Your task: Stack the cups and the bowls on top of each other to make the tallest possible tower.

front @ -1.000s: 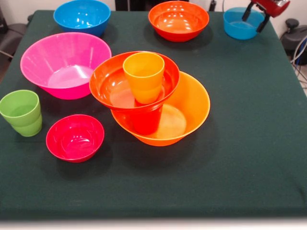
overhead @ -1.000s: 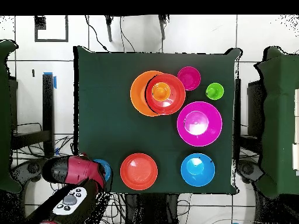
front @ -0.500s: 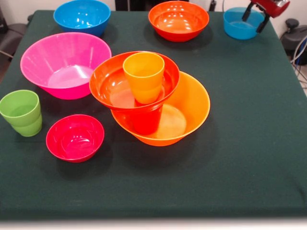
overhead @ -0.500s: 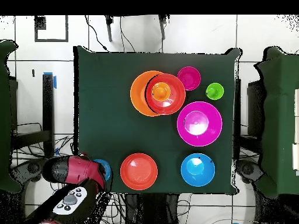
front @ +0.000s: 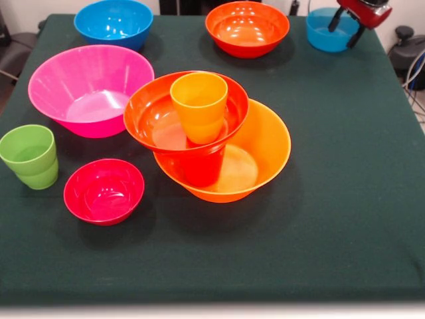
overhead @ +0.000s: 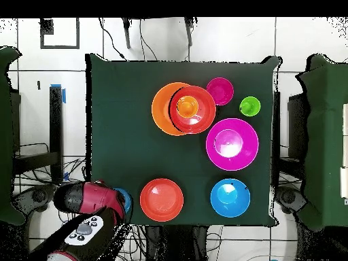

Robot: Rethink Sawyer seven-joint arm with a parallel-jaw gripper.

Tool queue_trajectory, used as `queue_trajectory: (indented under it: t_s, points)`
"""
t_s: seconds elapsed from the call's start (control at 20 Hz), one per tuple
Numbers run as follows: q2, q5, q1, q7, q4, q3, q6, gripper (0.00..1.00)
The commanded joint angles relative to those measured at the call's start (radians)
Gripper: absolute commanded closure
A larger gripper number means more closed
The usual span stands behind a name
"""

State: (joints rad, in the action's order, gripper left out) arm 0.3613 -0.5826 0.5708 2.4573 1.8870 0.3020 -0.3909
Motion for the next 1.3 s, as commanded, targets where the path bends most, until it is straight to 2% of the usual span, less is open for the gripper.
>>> queue_trajectory:
  t_s: [0.05,0.15,0.2,0.35,0.6,0.7,1.0,1.3]
  points:
    - [-0.036,-0.053,-0.010,0.225,-0.049,-0.068,0.056,0.00]
    - [-0.040,-0.049,-0.006,0.225,-0.055,-0.057,0.050,0.00]
    - [-0.042,-0.048,-0.002,0.228,-0.059,-0.049,0.043,1.00]
    - [-0.044,-0.044,0.001,0.231,-0.069,-0.037,0.020,1.00]
    - [-0.030,-0.053,-0.032,0.211,-0.048,-0.081,0.047,1.00]
    - [-0.040,-0.050,-0.013,0.224,-0.062,-0.056,0.041,1.00]
    - [0.012,-0.032,0.009,0.243,-0.078,-0.016,-0.083,1.00]
    - [0.036,-0.032,0.012,0.244,-0.077,-0.015,-0.104,1.00]
